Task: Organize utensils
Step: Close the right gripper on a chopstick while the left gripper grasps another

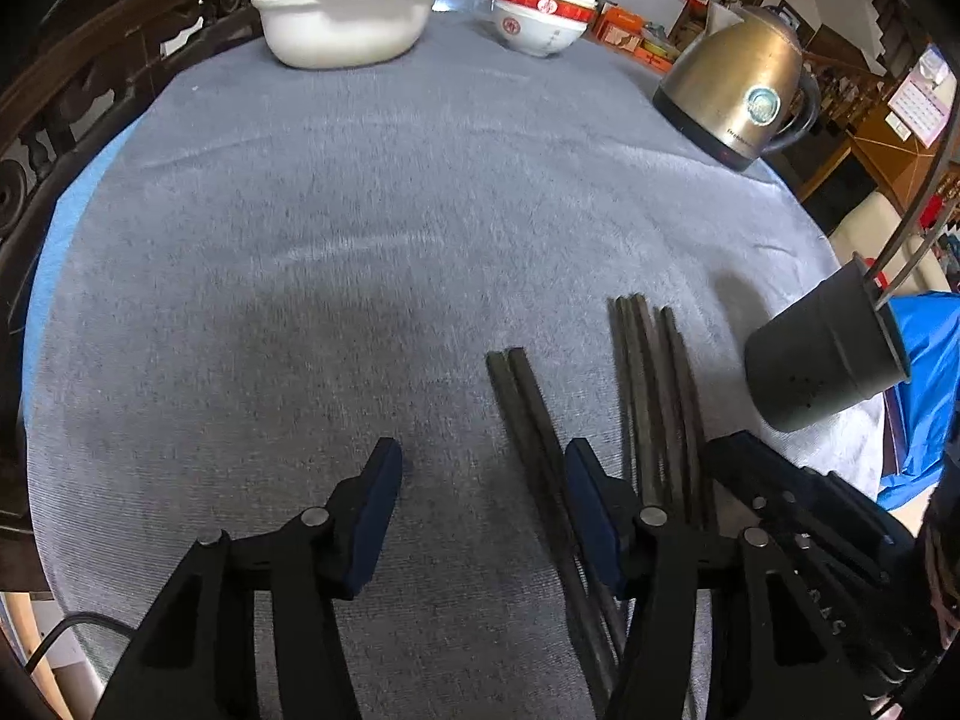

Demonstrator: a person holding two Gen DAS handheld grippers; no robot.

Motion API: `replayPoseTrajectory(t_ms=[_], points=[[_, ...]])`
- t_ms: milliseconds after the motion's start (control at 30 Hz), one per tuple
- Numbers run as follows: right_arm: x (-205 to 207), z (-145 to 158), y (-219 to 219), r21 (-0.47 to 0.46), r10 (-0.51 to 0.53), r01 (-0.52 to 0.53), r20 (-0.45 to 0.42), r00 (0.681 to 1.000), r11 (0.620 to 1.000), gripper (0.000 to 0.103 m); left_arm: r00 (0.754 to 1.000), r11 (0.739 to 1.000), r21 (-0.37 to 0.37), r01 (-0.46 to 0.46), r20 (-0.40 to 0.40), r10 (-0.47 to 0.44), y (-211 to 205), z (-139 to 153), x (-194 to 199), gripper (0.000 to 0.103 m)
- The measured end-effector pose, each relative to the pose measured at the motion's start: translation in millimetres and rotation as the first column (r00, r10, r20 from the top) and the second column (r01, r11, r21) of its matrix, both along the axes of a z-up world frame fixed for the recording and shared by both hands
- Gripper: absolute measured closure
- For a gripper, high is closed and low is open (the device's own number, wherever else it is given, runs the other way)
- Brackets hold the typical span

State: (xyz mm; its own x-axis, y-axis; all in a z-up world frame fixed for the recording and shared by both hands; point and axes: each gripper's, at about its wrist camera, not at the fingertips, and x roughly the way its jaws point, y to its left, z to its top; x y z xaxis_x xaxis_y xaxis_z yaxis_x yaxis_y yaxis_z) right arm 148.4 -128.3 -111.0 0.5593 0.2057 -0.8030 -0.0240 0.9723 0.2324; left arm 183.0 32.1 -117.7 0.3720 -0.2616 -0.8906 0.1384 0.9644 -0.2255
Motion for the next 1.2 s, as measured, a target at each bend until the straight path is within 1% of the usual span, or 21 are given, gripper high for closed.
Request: replayPoseTrajectory(t_ms=[67,233,333,433,533,600,667,800,1000,1100,1200], points=[[0.2,-0.2,-3.4,-0.005,-0.015,0.015,-0.006,1.0,1.0,0.079,1.0,1.0,0.009,0.003,0.004,-0.004,-0.8,-0.2,0.2,0.049],[2.7,-0.4,-6.6,0.026,-0.031,0.031,-0.02,0.999,0.999,0.079,1.0,1.0,0.012,0.003,-0.008,-0.003,-3.2,-1.7,5.0,0.049],[6.4,3.6,-3.4,0.049,-0.036,0.036,-0.007,0.999,0.998,0.079,1.0,1.0,-0.005,0.001,-0.019,-0.001,-2.4,-1.5,8.3,0.049],[9.7,4.4,3.8,0.025,-0.018,0.018,-0.006,1.0,1.0,0.079,1.0,1.0,0.002,0.004,-0.013,-0.004,-4.2,-2.3,9.5,0.049],[13.4,-4.1,7.7,0.018,-0.01,0.011,-0.048,0.999,1.0,0.08,1.0,1.0,0.009,0.009,-0.005,-0.009,-6.6,-3.2,10.9,0.049],[11.2,-3.6,6.9,-0.001,-0.012,0.012,-0.039,0.999,1.0,0.08,1.0,1.0,0.016,0.014,-0.002,-0.014,-5.7,-3.4,10.9,0.053],[10.7,-3.1,1.5,0.004,-0.027,0.028,-0.043,0.999,1.0,0.08,1.0,1.0,0.016,0.019,-0.004,-0.019,-3.5,-3.4,10.4,0.055],[11.9,-2.9,-4.1,0.005,-0.042,0.042,-0.052,0.998,0.999,0.08,1.0,1.0,0.008,0.02,-0.02,-0.02,3.0,-2.4,10.4,0.055],[15.9,-2.5,2.3,-0.016,-0.029,0.028,-0.053,0.998,0.999,0.08,0.999,1.0,0.01,0.013,-0.032,-0.013,0.7,-2.1,14.4,0.055],[19.9,-2.2,0.3,-0.008,-0.035,0.034,-0.062,0.998,0.999,0.08,0.999,1.0,0.024,0.009,-0.039,-0.008,-1.7,-1.7,18.7,0.055],[27.9,-1.7,2.9,-0.029,-0.04,0.038,-0.069,0.997,0.999,0.08,0.999,0.999,0.049,0.009,-0.044,-0.007,-6.1,-1.9,25.4,0.055]])
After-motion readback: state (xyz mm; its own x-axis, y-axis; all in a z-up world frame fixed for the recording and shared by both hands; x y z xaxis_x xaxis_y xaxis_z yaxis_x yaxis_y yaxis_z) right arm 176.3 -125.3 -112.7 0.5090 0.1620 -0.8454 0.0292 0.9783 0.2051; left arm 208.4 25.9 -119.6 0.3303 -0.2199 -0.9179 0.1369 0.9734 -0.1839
